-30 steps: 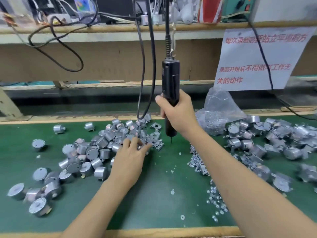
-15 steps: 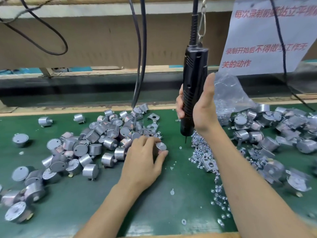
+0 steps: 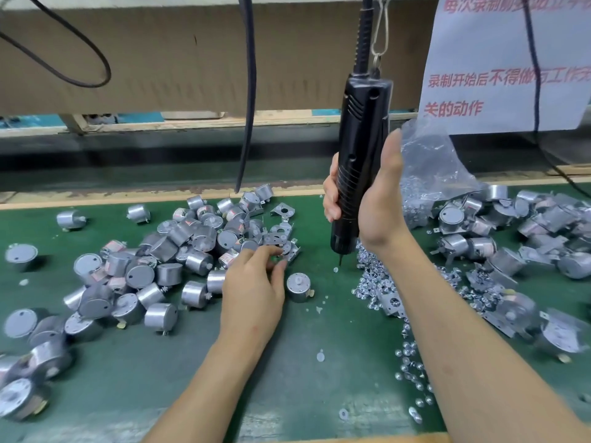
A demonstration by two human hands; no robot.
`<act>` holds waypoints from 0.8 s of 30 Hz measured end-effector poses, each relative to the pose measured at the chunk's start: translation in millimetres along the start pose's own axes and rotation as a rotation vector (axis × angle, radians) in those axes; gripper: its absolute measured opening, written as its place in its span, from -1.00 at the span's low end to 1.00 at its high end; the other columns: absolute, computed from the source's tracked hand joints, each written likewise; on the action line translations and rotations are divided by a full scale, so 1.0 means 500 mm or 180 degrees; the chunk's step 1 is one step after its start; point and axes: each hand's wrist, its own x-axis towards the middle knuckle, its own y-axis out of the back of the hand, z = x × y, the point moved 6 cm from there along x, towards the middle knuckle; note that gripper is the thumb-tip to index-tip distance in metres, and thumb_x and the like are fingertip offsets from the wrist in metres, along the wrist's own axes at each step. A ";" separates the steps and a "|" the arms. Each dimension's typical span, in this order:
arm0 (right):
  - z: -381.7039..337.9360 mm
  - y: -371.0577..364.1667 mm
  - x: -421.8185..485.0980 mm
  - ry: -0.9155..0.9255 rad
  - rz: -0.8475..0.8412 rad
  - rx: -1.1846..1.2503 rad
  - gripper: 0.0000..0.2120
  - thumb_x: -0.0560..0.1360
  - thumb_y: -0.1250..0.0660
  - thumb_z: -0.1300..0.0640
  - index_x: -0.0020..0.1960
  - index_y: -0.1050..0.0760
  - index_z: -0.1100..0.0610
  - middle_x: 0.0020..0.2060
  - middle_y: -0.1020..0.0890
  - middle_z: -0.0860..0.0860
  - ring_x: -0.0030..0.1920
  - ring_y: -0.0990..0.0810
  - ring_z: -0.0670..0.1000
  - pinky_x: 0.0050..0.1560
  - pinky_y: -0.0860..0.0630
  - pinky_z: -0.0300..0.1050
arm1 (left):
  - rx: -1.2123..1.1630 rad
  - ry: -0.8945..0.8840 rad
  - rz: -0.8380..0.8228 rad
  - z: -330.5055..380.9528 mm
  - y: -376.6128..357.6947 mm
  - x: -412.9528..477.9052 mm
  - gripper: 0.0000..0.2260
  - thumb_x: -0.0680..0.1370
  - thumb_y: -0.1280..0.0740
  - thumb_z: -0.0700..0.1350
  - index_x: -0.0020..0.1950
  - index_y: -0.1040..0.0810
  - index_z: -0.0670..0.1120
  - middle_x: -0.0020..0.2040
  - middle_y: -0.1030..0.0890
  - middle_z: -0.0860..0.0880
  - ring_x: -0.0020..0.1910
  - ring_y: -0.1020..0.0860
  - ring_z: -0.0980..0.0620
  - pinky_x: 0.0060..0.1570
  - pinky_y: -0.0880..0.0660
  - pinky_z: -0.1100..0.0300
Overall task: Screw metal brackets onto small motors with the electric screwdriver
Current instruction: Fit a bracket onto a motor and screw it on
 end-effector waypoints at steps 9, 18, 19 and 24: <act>0.009 -0.007 -0.004 0.0010 -0.0023 -0.0031 -0.20 0.23 -0.13 -0.67 -0.24 -0.43 0.11 -0.45 -0.43 0.06 -0.51 -0.36 0.06 -0.41 -0.34 -0.09 | 0.0200 0.0078 -0.0155 0.002 -0.010 0.009 -0.92 0.53 -0.43 -0.04 -0.01 -0.64 -0.01 -0.10 -0.53 0.03 -0.10 -0.53 -0.02 -0.10 -0.42 0.13; 0.012 -0.006 -0.006 0.0026 0.0084 -0.0022 -0.15 0.18 -0.18 -0.70 -0.21 -0.42 0.13 -0.43 -0.43 0.08 -0.50 -0.36 0.06 -0.41 -0.33 -0.10 | -0.0334 0.0038 0.0128 -0.002 0.008 0.016 -0.90 0.56 -0.37 -0.10 -0.17 -0.55 0.00 -0.16 -0.50 0.08 -0.26 -0.46 0.18 -0.15 -0.27 0.54; 0.012 -0.006 -0.006 0.0039 0.0095 -0.0027 -0.15 0.19 -0.18 -0.70 -0.21 -0.42 0.13 -0.43 -0.43 0.09 -0.50 -0.36 0.06 -0.40 -0.33 -0.09 | -0.0377 0.0025 0.0164 -0.001 0.010 0.016 -0.87 0.56 -0.36 -0.11 -0.19 -0.52 0.00 -0.17 -0.50 0.08 -0.27 -0.46 0.19 -0.16 -0.27 0.54; 0.014 -0.009 -0.008 0.0082 0.0183 -0.0112 -0.17 0.21 -0.14 -0.70 -0.25 -0.44 0.10 -0.42 -0.45 0.11 -0.49 -0.38 0.07 -0.38 -0.33 -0.07 | -0.0607 -0.0092 0.0346 -0.001 0.022 0.010 -0.87 0.56 -0.36 -0.13 -0.19 -0.53 -0.02 -0.29 -0.47 0.12 -0.27 -0.44 0.16 -0.24 -0.31 0.44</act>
